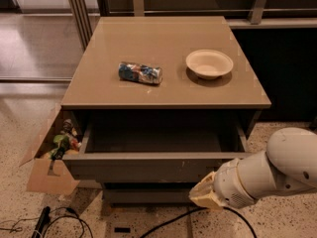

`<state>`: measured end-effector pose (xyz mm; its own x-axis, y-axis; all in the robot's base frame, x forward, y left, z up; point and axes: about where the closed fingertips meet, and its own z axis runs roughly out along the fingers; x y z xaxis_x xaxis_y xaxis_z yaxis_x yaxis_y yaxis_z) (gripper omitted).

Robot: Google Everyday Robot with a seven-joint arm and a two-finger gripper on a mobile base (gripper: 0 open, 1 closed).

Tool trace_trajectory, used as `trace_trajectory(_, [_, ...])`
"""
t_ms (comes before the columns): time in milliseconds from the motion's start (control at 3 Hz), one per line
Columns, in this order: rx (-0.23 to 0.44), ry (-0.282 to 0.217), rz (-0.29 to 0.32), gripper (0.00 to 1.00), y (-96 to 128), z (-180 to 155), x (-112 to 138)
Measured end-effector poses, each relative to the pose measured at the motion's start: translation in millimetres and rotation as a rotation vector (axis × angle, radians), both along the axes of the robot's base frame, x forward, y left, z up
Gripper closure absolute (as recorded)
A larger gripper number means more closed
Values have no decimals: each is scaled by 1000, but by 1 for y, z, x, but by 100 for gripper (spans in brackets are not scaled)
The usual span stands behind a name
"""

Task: Close top drawer

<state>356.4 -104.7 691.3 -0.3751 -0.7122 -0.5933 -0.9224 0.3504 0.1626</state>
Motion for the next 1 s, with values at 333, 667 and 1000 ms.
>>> trace_trajectory(333, [-42,-28,-11,100,0,-12,32])
trace_trajectory(667, [-42,-28,-11,100,0,-12,32])
trace_trajectory(1000, [-68,-30,-13,100,1,-21,53])
